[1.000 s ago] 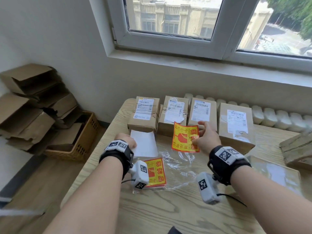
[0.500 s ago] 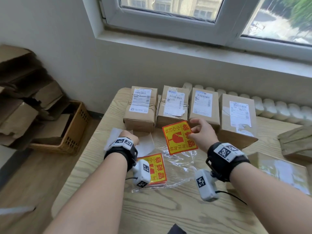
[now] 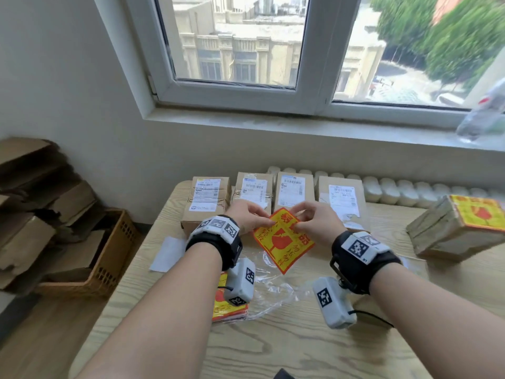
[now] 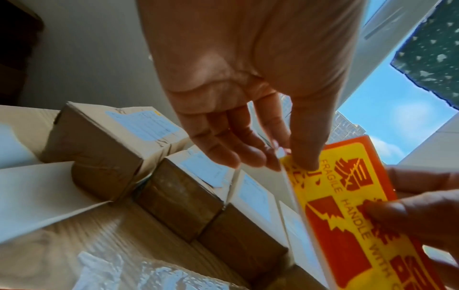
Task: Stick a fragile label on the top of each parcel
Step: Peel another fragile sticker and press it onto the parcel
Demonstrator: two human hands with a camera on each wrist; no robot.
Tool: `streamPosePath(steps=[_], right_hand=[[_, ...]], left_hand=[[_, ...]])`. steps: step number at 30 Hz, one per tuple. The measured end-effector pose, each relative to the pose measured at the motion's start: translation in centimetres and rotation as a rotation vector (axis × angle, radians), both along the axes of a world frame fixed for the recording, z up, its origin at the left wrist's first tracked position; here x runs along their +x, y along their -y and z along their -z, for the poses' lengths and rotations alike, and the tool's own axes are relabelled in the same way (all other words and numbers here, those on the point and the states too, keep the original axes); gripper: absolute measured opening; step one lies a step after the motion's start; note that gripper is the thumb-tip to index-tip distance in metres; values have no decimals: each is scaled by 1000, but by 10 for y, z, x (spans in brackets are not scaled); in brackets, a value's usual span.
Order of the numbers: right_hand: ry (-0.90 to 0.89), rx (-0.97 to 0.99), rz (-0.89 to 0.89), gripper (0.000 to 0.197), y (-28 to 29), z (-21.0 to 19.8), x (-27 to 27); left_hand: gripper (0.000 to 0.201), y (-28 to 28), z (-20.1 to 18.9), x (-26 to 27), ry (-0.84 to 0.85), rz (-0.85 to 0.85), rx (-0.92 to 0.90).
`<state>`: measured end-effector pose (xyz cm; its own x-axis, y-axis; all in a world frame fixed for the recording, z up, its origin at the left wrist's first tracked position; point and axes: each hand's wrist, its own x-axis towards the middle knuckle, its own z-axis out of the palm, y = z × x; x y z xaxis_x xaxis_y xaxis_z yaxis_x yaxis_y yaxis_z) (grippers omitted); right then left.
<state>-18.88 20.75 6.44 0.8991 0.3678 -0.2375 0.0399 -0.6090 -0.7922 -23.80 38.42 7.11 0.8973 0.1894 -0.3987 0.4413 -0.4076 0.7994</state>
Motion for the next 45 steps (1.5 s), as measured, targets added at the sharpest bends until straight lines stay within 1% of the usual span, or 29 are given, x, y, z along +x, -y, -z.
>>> streamPosePath(steps=[3,5,7,9,11,13,15,18,20,21,23,27,31,33,36,39,45], right_hand=[[28,41,20,30,24,-13,-3],[56,98,69,41,42,-19,-2],[62,160,148,45,62,-23,-1],[31,182,205,39,83,-24,-1],[-22,213,232,31,104,-25,-3],[-34,239,269,27,124,-26,-6],[-16,243,330,26,142,-26,-9],[-6,215,387,27,168,-23,-14],[5,163,399,23,183,-18,-17],[11,141,408,22,190,-16,-19],[28,104,421,20,202,-9,-22],[8,72,424,24,219,3,-26],[-61,57,404,29,224,14,-29],[-78,43,389,29,226,19,-31],[-43,17,376,31,227,22,-34],[-13,-5,377,31,228,24,-35],[4,-19,375,31,227,26,-33]], left_hand=[[13,21,-11,-2,-4,15,22],[8,33,-16,-1,8,-25,-42],[8,45,-21,-1,54,-101,-124],[10,58,-26,2,89,-161,-231],[8,74,-31,3,99,-175,-317],[6,93,-34,3,86,-164,-371],[11,113,-33,1,75,-150,-396],[29,143,-29,-1,57,-132,-375],[34,160,-26,-4,39,-122,-365],[33,167,-24,-5,34,-119,-353],[22,180,-19,-6,30,-101,-320],[16,198,-8,-8,1,-70,-294],[20,205,2,-6,-55,-55,-279],[24,207,7,-7,-62,-38,-237],[30,209,14,-9,-40,-14,-152],[30,212,21,-7,-13,-16,-99],[30,213,24,-3,-5,-37,-71]])
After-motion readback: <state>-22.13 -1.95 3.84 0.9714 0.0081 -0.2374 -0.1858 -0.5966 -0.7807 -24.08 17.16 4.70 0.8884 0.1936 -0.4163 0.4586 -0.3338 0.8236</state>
